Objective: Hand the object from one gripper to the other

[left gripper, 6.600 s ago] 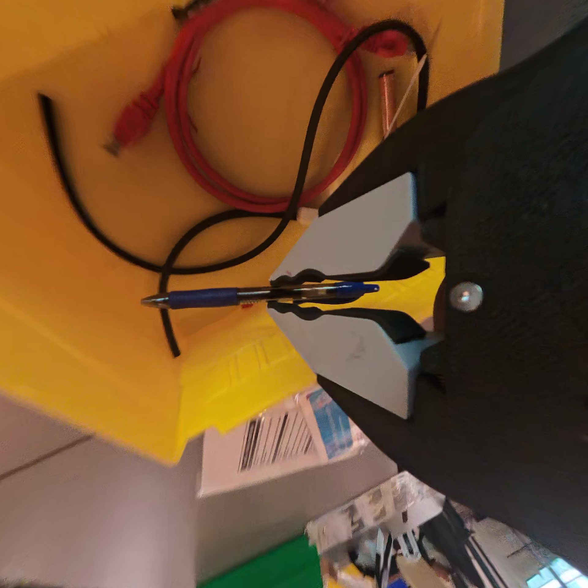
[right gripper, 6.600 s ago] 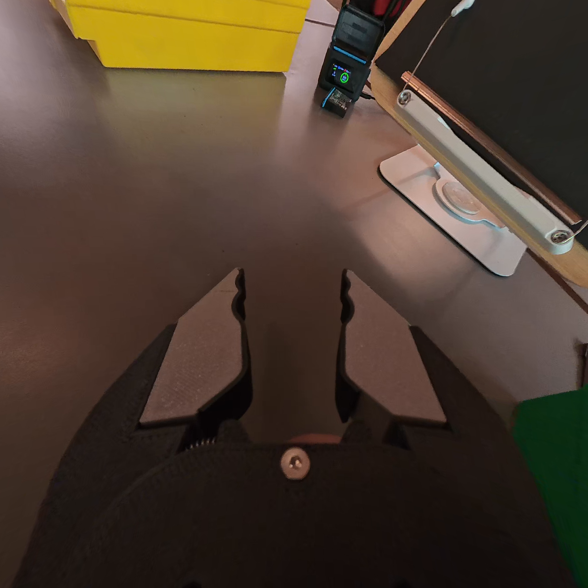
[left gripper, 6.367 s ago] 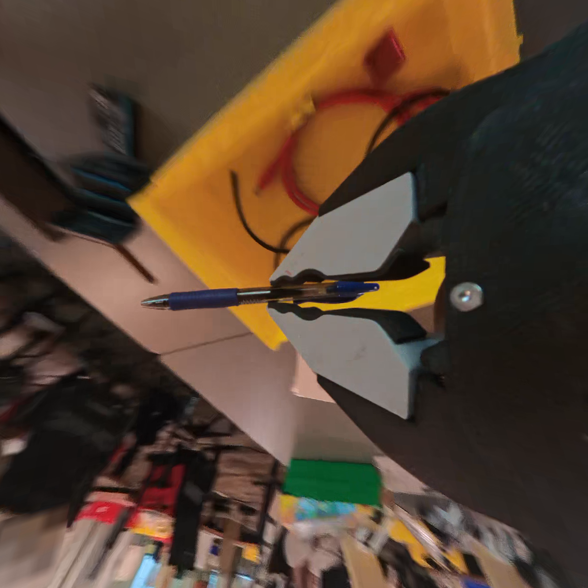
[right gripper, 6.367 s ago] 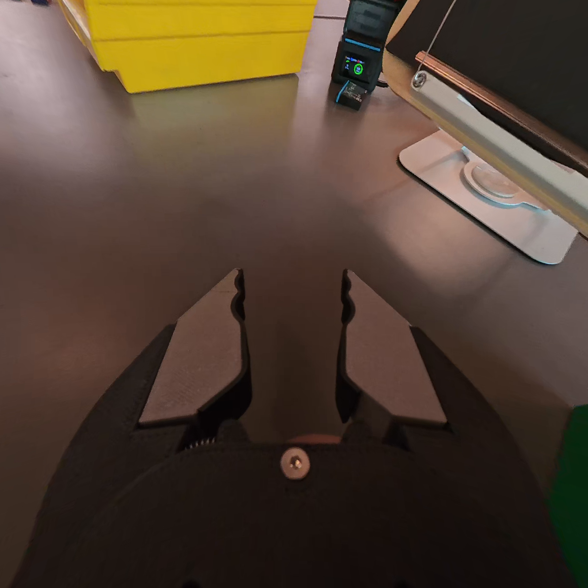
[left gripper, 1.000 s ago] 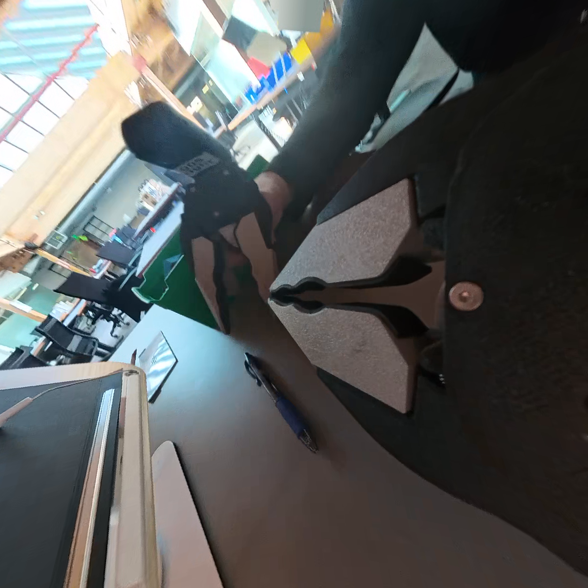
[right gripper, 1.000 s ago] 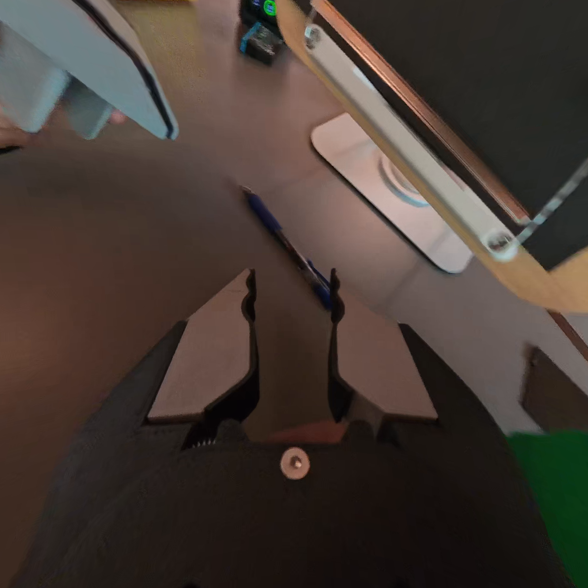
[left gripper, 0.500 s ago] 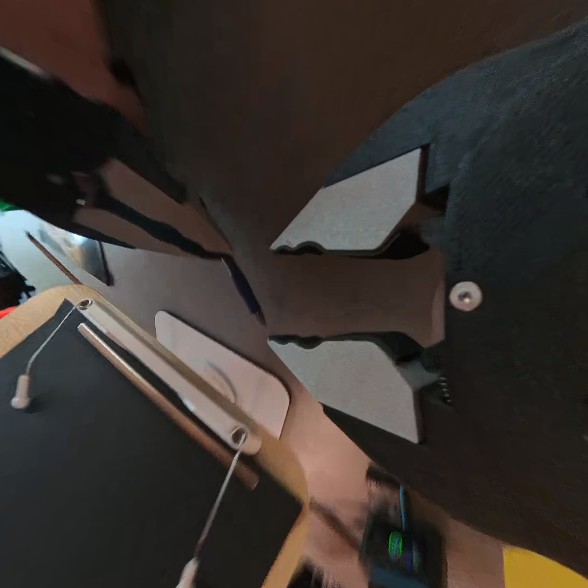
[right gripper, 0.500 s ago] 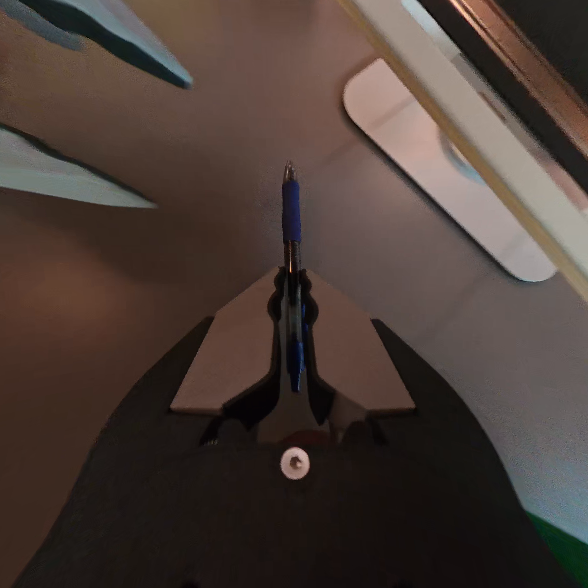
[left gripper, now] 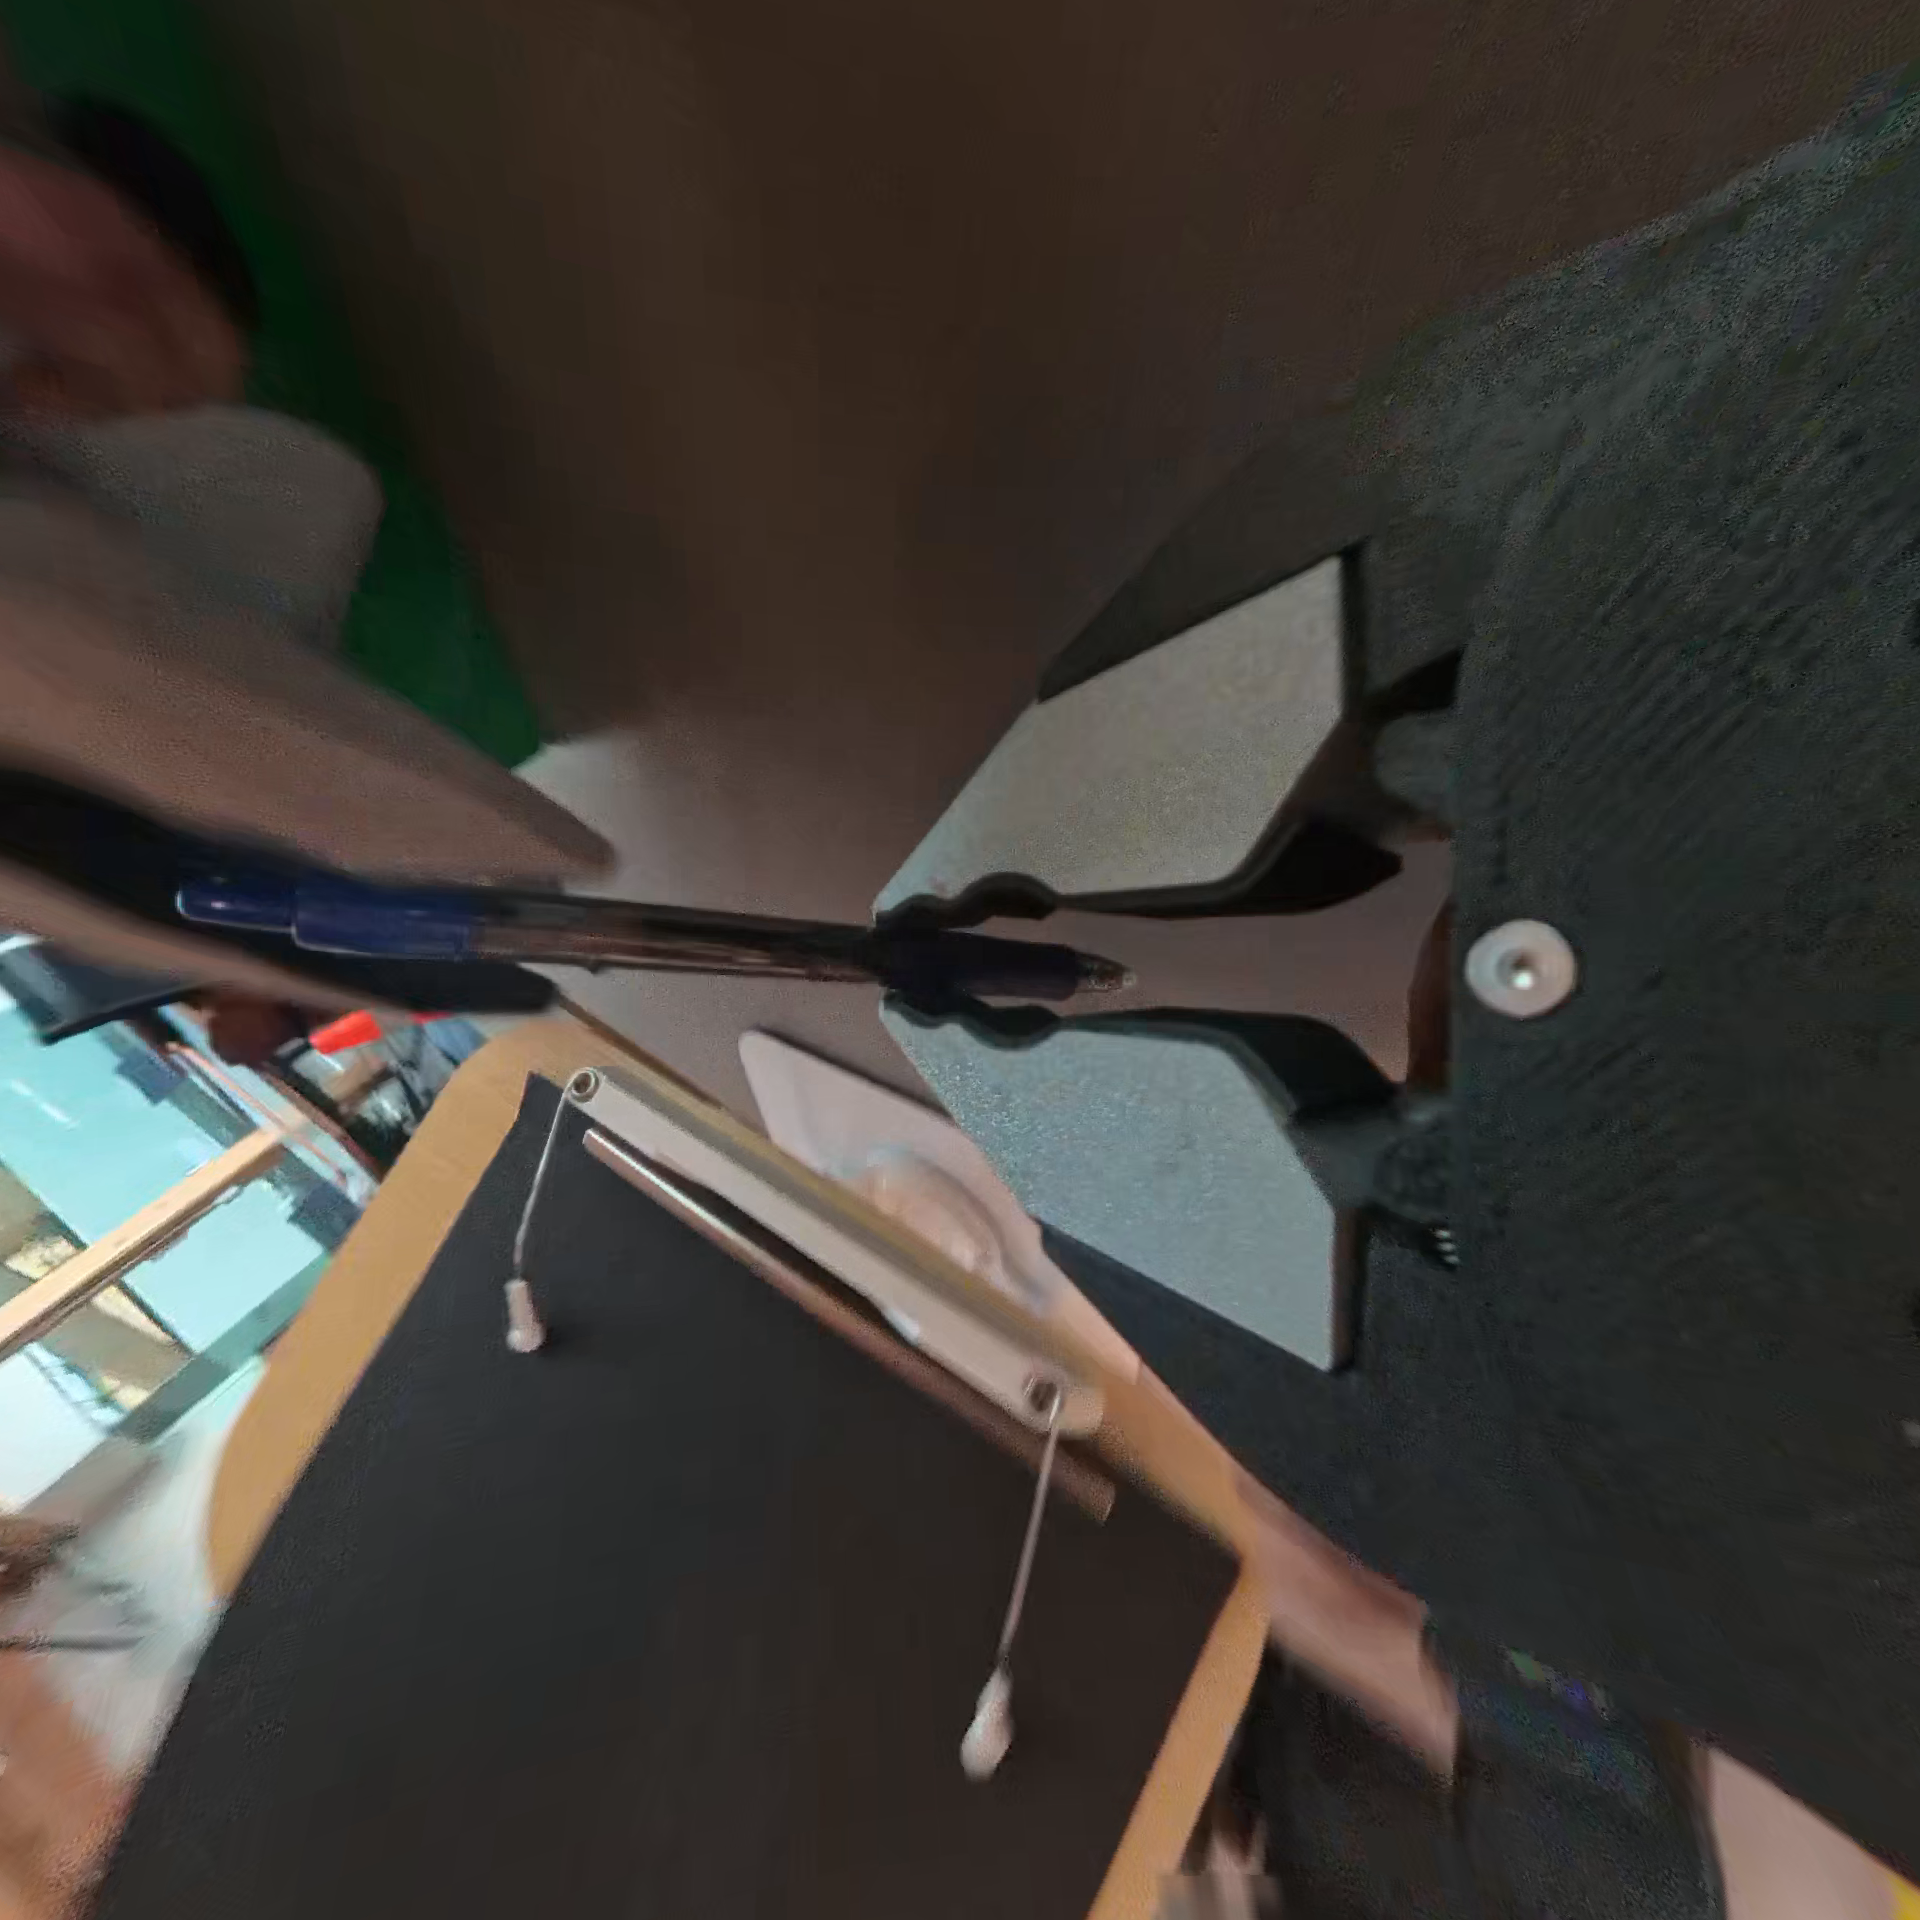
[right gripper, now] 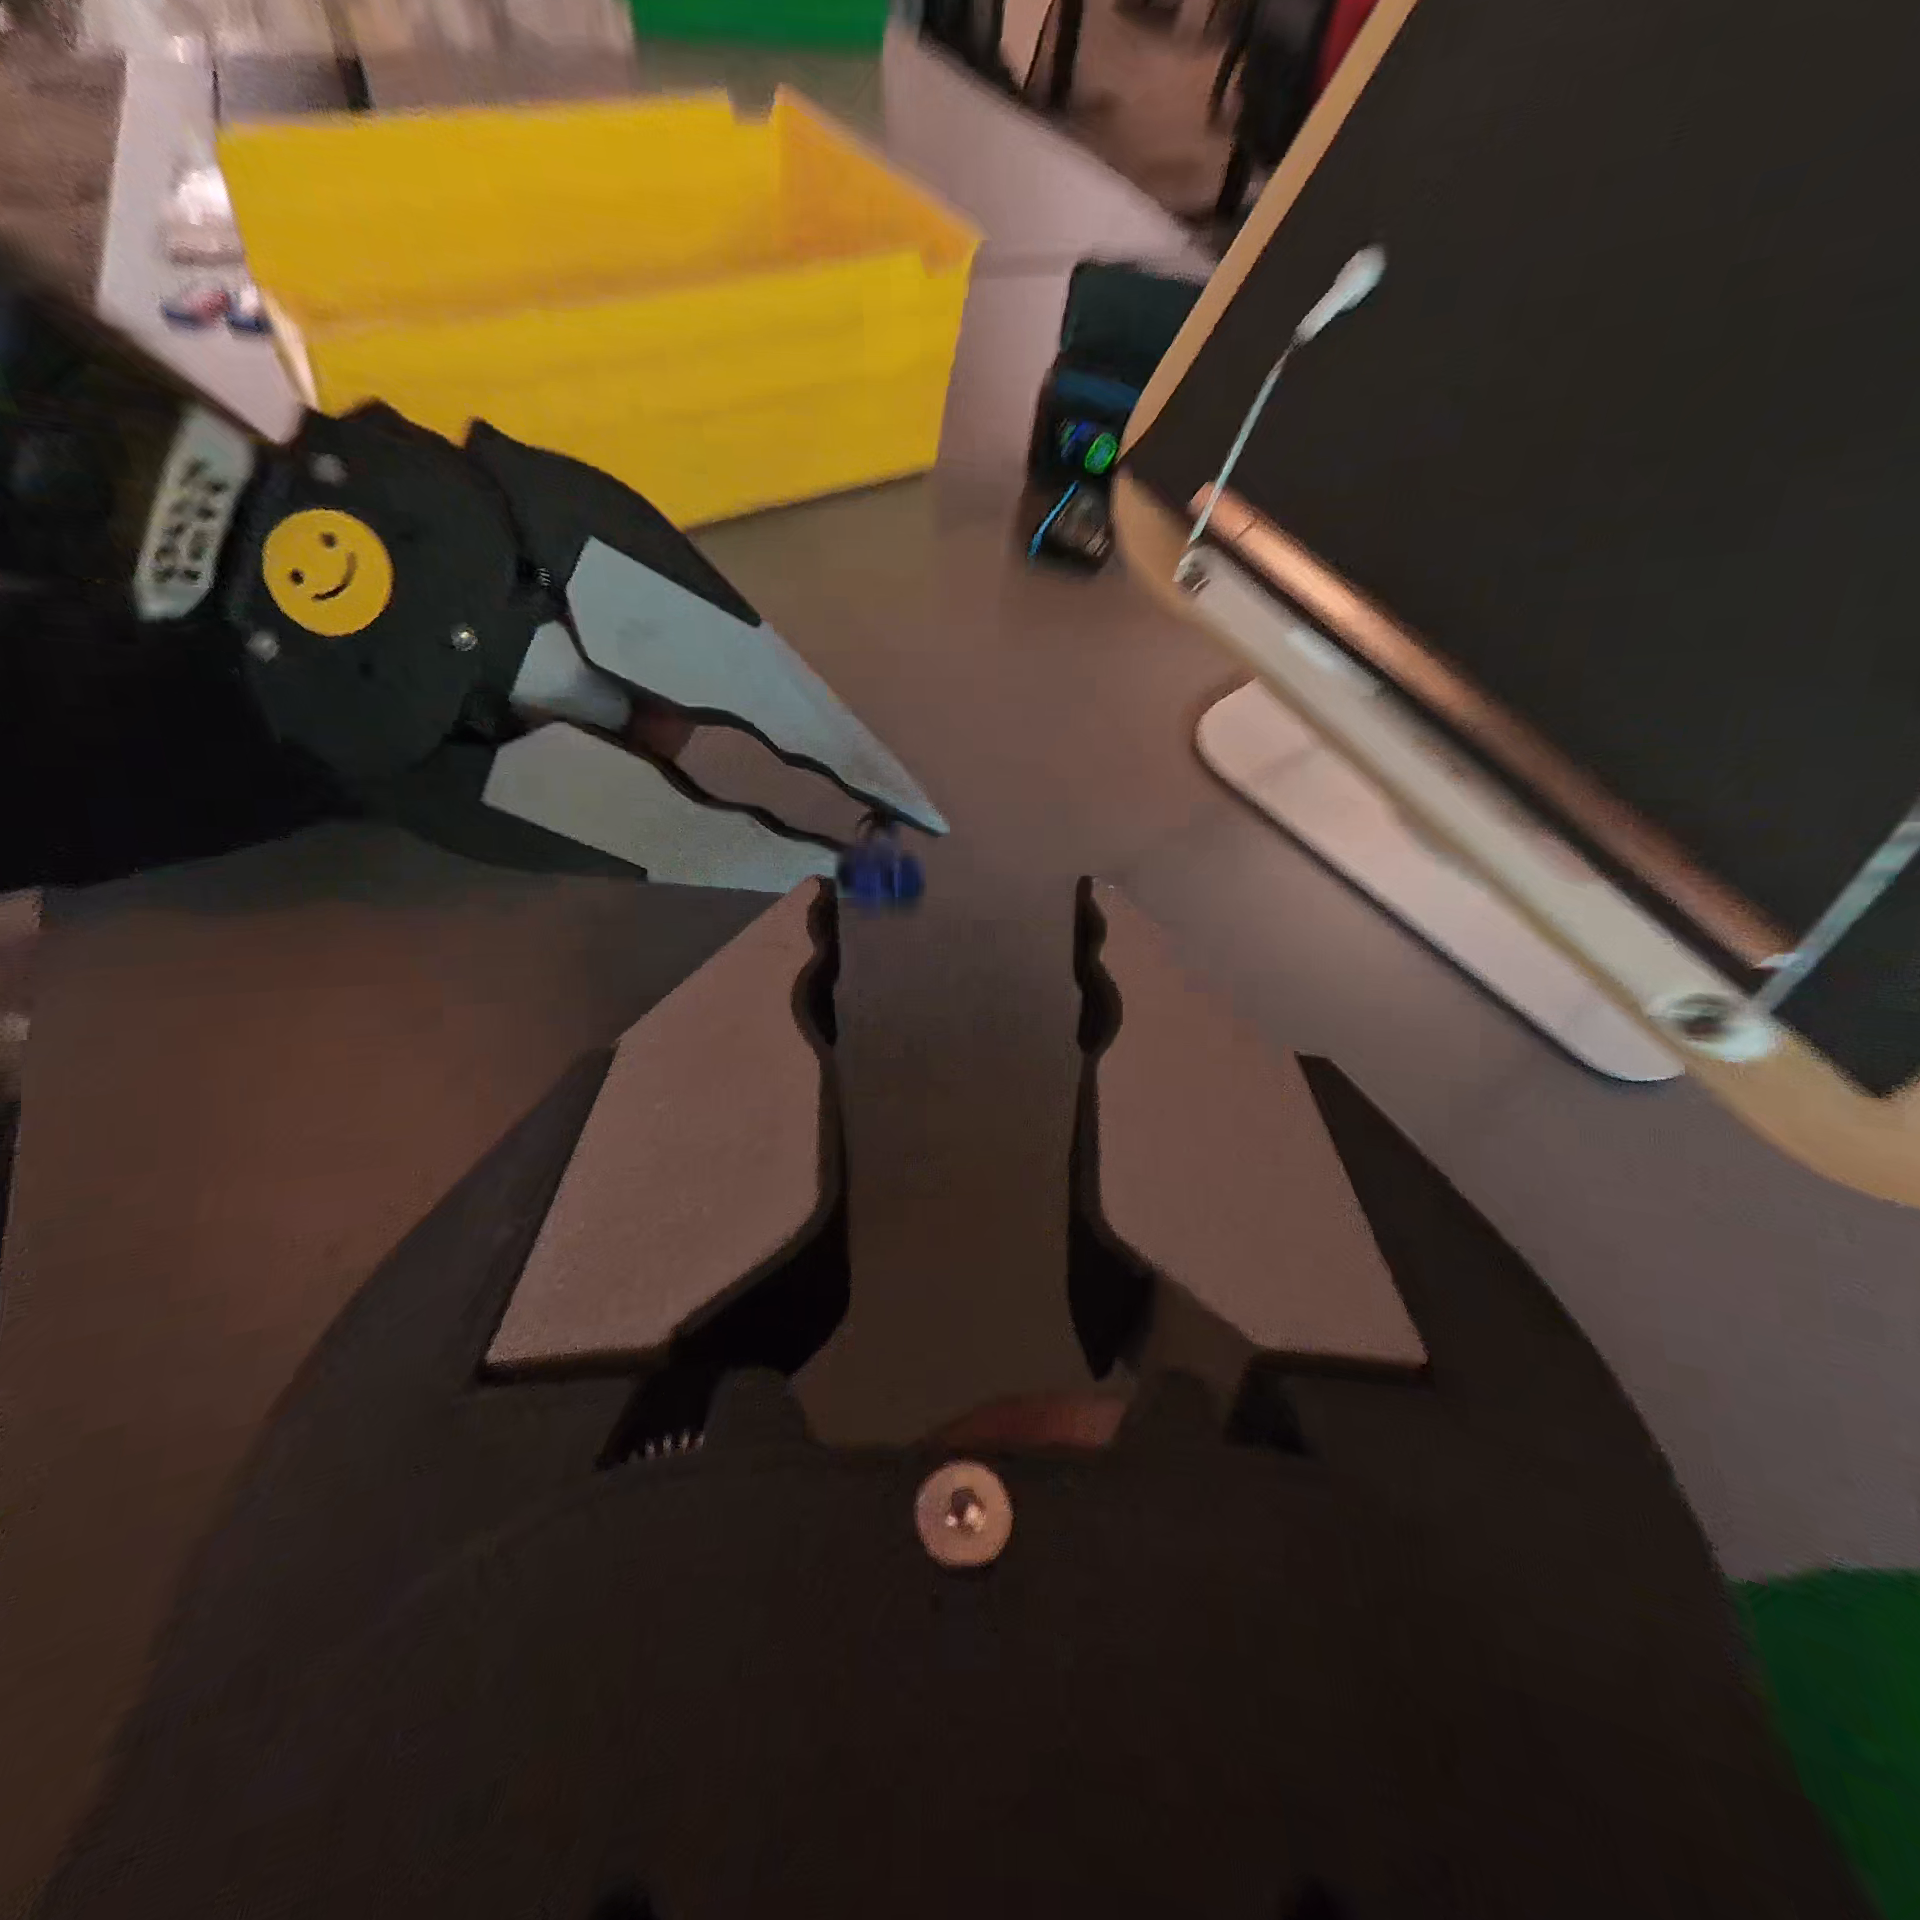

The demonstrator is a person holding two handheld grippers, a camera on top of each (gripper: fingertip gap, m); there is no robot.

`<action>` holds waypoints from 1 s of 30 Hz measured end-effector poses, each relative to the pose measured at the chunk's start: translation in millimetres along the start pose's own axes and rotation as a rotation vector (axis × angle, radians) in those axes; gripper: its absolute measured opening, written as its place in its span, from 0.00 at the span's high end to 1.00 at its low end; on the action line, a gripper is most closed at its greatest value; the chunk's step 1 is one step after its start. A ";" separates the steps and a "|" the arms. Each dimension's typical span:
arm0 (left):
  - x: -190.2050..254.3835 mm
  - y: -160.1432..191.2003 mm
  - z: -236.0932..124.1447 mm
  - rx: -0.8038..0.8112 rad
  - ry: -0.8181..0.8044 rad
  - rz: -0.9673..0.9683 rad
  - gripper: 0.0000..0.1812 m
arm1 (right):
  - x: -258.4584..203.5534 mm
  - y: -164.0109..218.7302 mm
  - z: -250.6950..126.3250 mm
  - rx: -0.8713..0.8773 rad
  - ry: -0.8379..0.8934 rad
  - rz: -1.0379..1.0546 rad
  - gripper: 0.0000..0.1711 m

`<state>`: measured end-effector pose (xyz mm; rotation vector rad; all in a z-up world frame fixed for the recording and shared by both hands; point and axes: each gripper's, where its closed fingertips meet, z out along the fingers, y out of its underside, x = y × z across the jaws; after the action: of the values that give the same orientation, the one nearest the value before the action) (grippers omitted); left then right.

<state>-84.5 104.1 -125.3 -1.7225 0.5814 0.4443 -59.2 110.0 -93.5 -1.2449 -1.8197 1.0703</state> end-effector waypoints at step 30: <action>10.6 -33.1 -5.8 0.167 0.219 -0.516 0.96 | 1.5 24.1 23.9 -0.183 0.416 -0.561 0.97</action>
<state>-56.3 102.5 -104.2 -1.6923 0.2974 -0.1551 -71.0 110.4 -125.3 -0.8829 -1.7975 0.3142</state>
